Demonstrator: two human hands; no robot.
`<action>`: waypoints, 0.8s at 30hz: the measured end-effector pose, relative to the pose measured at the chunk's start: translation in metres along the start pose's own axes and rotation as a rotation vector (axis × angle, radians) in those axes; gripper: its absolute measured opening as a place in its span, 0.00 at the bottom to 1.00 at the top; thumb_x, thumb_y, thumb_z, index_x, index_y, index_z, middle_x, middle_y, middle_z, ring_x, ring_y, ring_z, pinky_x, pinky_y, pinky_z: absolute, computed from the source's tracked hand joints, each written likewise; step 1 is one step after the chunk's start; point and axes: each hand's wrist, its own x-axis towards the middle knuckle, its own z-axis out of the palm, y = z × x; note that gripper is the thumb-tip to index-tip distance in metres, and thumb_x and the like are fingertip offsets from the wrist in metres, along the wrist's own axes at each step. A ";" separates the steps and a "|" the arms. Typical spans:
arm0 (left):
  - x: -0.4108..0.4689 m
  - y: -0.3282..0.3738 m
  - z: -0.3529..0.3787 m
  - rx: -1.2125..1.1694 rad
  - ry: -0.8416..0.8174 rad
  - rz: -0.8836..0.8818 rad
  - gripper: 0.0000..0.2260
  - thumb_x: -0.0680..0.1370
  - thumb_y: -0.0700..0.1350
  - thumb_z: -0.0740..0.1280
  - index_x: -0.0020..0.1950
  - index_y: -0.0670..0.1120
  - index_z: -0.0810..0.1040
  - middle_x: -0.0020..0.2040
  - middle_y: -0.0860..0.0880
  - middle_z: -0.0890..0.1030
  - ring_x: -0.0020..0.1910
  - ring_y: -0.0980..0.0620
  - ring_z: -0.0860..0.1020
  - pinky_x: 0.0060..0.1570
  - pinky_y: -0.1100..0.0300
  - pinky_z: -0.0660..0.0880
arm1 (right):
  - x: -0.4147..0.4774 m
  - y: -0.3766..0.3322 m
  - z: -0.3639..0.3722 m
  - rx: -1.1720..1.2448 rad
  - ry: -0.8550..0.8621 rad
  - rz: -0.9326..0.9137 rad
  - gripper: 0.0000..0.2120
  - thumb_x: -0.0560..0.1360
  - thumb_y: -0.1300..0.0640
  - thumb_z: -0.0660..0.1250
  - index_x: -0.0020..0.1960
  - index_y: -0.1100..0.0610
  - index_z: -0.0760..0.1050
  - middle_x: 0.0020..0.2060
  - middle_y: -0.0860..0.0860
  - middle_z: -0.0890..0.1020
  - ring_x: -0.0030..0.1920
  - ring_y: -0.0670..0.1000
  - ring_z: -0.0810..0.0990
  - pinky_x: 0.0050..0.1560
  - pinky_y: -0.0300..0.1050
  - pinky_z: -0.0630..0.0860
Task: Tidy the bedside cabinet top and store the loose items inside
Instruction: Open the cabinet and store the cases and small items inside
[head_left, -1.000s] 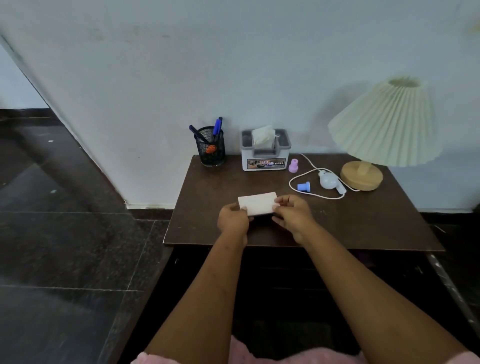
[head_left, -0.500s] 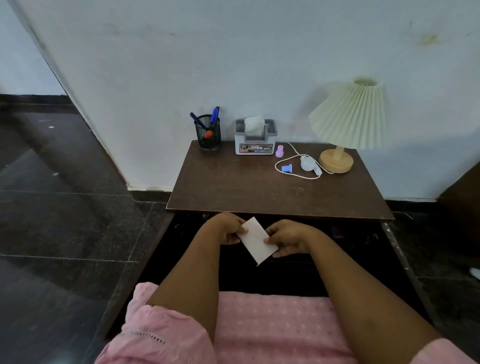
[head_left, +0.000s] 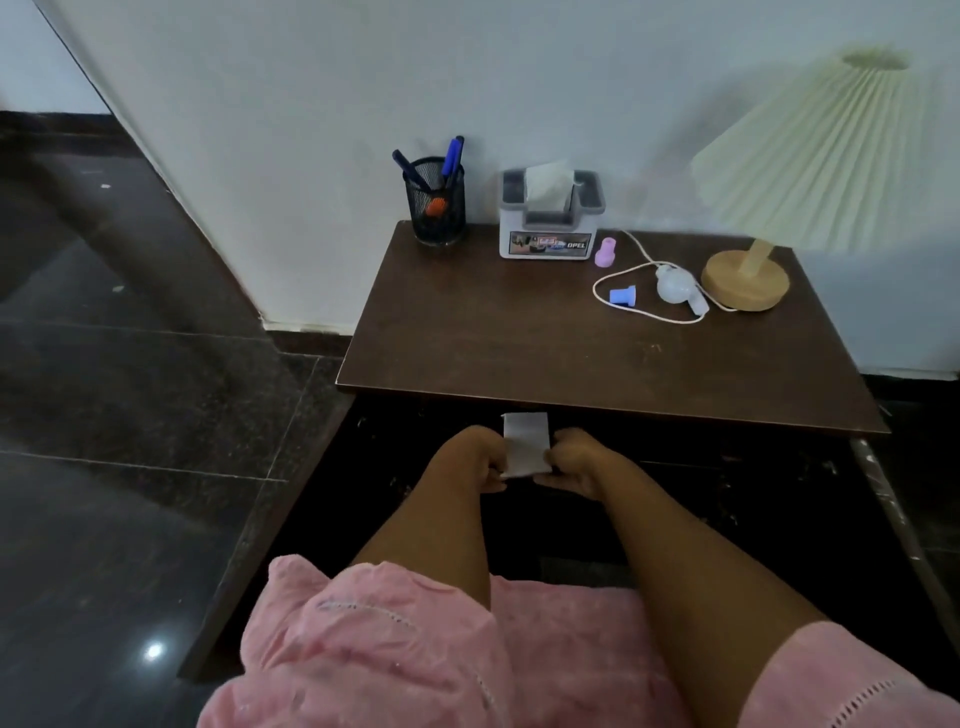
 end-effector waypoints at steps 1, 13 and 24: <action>0.006 0.002 0.001 -0.026 0.000 0.005 0.13 0.80 0.32 0.56 0.63 0.39 0.71 0.69 0.40 0.69 0.65 0.43 0.72 0.58 0.54 0.73 | 0.008 -0.001 0.002 0.027 0.007 0.004 0.21 0.78 0.71 0.55 0.70 0.64 0.63 0.67 0.62 0.70 0.65 0.61 0.73 0.59 0.51 0.75; 0.060 -0.005 0.029 -0.118 0.084 0.156 0.18 0.78 0.31 0.57 0.69 0.33 0.68 0.67 0.35 0.72 0.66 0.38 0.72 0.57 0.52 0.73 | 0.082 0.004 0.015 -0.054 0.096 0.050 0.21 0.75 0.67 0.65 0.67 0.66 0.69 0.67 0.60 0.71 0.66 0.60 0.71 0.66 0.50 0.71; 0.068 -0.008 0.035 -0.249 0.035 0.209 0.16 0.80 0.35 0.55 0.65 0.35 0.73 0.62 0.35 0.77 0.60 0.37 0.76 0.57 0.50 0.74 | 0.091 0.012 0.016 -0.048 0.254 -0.011 0.18 0.80 0.60 0.57 0.70 0.60 0.67 0.65 0.58 0.72 0.59 0.58 0.74 0.48 0.44 0.70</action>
